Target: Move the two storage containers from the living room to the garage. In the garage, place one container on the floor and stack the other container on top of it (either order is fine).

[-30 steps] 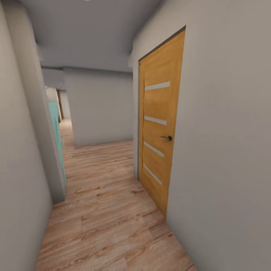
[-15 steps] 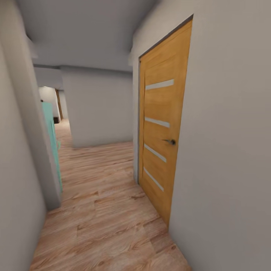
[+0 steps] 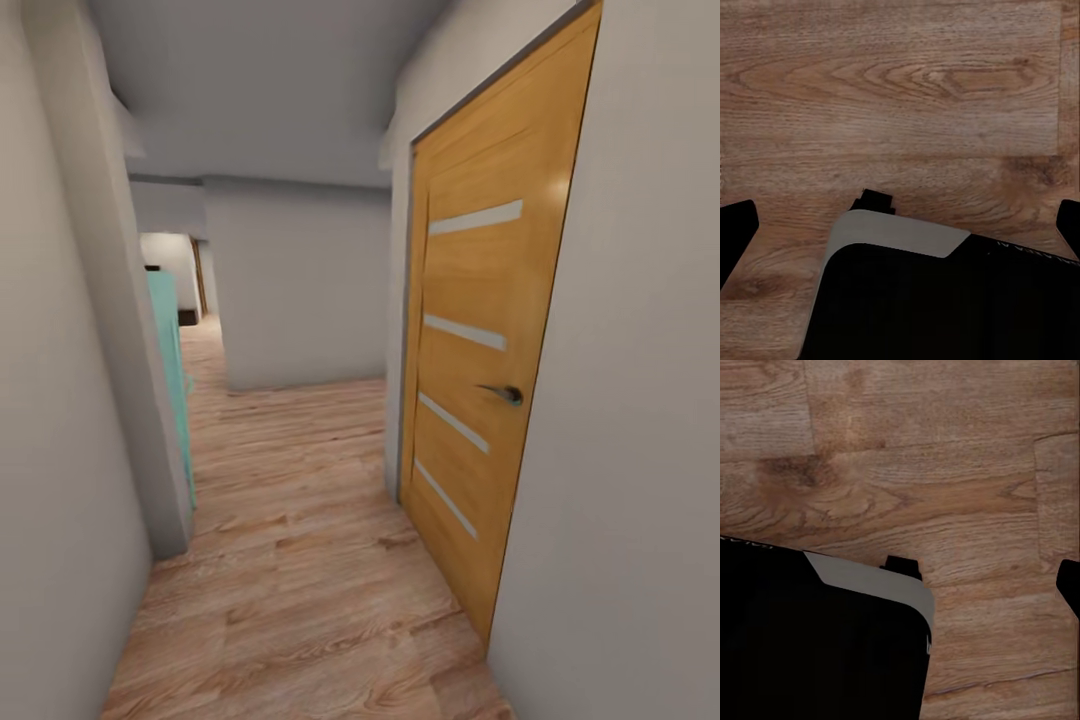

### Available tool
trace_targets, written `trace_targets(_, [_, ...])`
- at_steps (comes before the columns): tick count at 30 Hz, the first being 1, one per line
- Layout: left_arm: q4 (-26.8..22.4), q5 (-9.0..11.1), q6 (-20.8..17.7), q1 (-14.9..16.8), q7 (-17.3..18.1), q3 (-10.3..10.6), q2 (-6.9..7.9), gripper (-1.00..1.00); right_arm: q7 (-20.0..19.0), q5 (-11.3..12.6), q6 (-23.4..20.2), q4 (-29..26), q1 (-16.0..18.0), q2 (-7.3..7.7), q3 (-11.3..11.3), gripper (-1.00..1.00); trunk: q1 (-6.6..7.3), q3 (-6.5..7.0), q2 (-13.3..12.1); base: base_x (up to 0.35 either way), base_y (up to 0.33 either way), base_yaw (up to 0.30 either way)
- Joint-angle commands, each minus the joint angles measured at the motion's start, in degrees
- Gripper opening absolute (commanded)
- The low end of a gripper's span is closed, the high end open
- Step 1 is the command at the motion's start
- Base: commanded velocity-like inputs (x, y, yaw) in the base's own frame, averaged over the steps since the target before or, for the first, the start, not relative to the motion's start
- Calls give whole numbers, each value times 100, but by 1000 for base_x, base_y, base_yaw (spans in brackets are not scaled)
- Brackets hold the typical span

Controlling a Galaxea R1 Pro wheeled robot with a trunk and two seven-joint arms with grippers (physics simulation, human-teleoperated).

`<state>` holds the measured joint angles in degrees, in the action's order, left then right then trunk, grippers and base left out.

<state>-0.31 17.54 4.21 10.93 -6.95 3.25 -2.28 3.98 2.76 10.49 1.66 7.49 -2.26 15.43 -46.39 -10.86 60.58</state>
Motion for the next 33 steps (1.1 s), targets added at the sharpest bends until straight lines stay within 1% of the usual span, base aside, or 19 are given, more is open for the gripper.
trace_targets(1, [5, 40, 18, 5, -17, 35, -2, 100, 24, 23, 32, 17, 7, -6, 47, 100, -4, -8, 5, 322, 0, 275])
trace_targets(17, [5, 39, 19, 5, -17, 35, 0, 100, 64, 17, 32, 18, 7, -10, 49, 100, -4, -8, 5, 322, 0, 269])
trace_targets(33, [5, 39, 19, 5, -17, 40, -5, 100, 61, -24, 18, 16, 7, -7, 111, 100, -4, -8, 5, 322, 0, 17])
